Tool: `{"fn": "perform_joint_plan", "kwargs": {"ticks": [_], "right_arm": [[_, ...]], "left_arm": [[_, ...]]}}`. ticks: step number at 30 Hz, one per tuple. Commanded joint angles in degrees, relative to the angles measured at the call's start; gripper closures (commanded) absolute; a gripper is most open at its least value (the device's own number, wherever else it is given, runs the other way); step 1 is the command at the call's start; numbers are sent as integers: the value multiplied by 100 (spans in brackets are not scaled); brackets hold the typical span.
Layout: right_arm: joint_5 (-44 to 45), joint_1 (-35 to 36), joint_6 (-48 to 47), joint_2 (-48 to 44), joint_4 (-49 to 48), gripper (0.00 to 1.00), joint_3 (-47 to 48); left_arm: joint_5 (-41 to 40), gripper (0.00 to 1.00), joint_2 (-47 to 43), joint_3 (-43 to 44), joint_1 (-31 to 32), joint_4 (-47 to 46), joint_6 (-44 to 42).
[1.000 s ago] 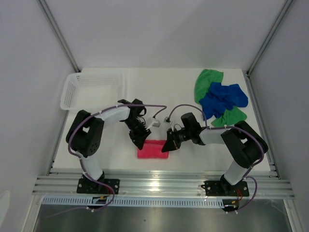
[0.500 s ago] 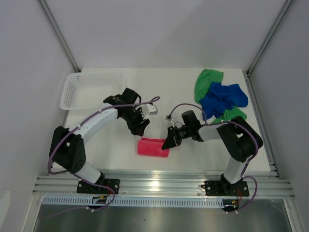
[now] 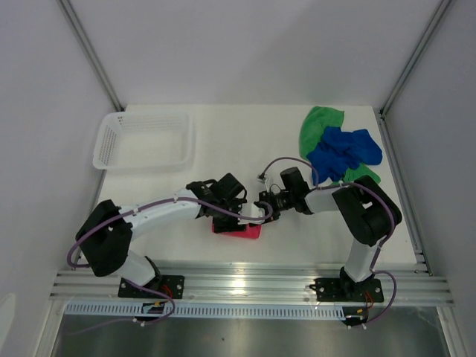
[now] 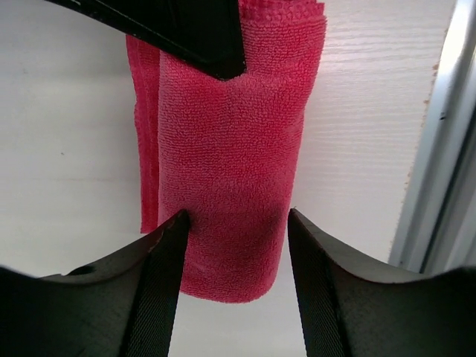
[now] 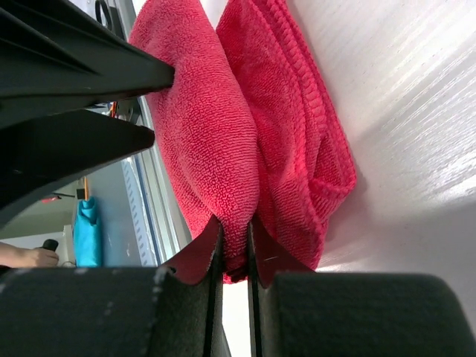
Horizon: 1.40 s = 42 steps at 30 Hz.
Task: Roll the towels
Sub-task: Roll the towel
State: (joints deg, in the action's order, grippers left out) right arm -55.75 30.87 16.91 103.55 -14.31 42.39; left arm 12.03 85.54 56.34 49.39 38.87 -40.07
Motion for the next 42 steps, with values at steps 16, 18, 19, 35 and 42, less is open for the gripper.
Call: {"fn": "perform_joint_plan", "kwargs": {"ticks": [16,18,19,35,42], "right_arm": [[670,-187,-714,-492,1368,67,621],[801,-292,-881,-729,1717,62,595],[924,-345,-934,-974,1790,61,517],[2181,858,-3620,-3611,-376,56,-1619],[3358,1763,-4940,-3939,-907,47,-1980]], "left_arm": [[220,41,824,-334,-113,-179,-89],[369,40,850,-316,-201,-143,-9],[379,40,877,-316,-219,-143,17],[2154,45,1614,545,-948,1324,-405],[2321,44,1957,826,-1186,1571,-370]]}}
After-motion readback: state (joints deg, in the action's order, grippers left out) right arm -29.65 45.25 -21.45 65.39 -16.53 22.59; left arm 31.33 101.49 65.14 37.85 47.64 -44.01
